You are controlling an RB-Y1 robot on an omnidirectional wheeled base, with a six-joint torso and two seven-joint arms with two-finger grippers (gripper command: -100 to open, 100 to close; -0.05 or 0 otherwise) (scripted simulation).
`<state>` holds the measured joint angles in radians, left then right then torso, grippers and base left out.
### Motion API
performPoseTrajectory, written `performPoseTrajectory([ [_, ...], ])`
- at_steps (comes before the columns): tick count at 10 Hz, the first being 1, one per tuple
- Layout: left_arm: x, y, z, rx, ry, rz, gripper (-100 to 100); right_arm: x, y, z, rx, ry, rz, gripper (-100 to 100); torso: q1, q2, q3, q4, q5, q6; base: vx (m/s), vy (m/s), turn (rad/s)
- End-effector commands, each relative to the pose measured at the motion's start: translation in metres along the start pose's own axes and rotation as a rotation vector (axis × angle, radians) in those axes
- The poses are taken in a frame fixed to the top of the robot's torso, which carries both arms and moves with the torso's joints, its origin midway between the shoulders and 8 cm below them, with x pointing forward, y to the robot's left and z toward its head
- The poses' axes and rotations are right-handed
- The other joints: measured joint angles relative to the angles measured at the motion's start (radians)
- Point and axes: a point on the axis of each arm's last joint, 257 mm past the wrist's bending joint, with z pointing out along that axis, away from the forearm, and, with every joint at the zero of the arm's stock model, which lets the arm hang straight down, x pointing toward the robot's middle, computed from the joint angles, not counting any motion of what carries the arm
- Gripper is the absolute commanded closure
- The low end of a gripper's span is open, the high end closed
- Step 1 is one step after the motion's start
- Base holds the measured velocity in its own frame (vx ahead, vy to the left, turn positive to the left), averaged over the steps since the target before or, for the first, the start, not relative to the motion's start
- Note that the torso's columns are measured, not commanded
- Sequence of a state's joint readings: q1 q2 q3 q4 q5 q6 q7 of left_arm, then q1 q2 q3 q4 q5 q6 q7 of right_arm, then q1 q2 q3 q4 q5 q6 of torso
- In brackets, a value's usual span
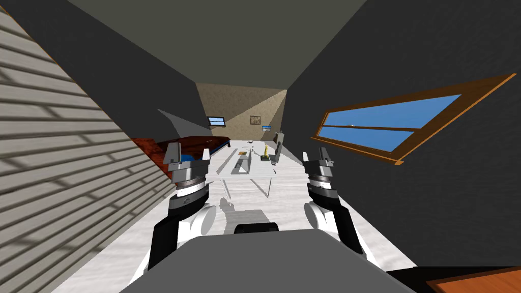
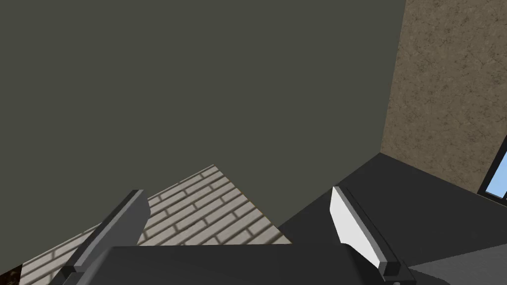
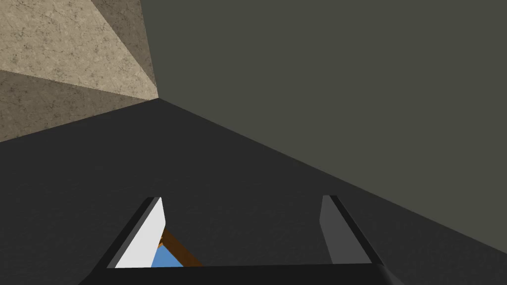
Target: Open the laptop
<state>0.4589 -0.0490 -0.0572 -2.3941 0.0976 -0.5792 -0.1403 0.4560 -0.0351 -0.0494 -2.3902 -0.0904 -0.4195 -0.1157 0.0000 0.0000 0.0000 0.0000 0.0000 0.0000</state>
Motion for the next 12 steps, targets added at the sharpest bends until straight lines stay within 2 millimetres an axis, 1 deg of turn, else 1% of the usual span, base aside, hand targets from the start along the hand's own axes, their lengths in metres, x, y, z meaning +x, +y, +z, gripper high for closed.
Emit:
performPoseTrajectory([
  [1, 0.0, 0.0, 0.0, 0.0, 0.0, 0.0, 0, 0.0, 0.0, 0.0, 0.0, 0.0, 0.0, 0, 0.0, 0.041, -0.082, 0.041, 0.0, 0.0, 0.0, 0.0, 0.0],
  [3, 0.0, 0.0, 0.0, 0.0, 0.0, 0.0, 0, 0.0, 0.0, 0.0, 0.0, 0.0, 0.0, 0, 0.0, 0.175, -0.351, 0.176, 0.0, 0.0, 0.0, 0.0, 0.0],
  [9, 0.0, 0.0, 0.0, 0.0, 0.0, 0.0, 0, 0.0, 0.0, 0.0, 0.0, 0.0, 0.0, 0, 0.0, 0.618, -1.234, 0.617, 0.0, 0.0, 0.0, 0.0, 0.0],
  [10, 0.005, 0.002, -0.001, -0.007, 0.037, 0.01, -100, 0.0, 0.0, 0.0, 0.0, 0.0, 0.0, 0, 0.0, 0.691, -1.382, 0.691, 0.0, 0.0, 0.014, -0.005, -0.002],
  [11, 0.009, 0.005, -0.001, -0.015, 0.064, 0.018, -100, 0.0, 0.0, 0.0, 0.0, 0.0, 0.0, 0, 0.0, 0.725, -1.451, 0.724, 0.0, 0.0, 0.02, -0.01, -0.004],
  [12, 0.013, 0.008, -0.002, -0.025, 0.091, 0.028, -100, 0.0, 0.0, 0.0, 0.0, 0.0, 0.0, 0, 0.0, 0.734, -1.471, 0.734, 0.0, 0.0, 0.027, -0.015, -0.005],
])
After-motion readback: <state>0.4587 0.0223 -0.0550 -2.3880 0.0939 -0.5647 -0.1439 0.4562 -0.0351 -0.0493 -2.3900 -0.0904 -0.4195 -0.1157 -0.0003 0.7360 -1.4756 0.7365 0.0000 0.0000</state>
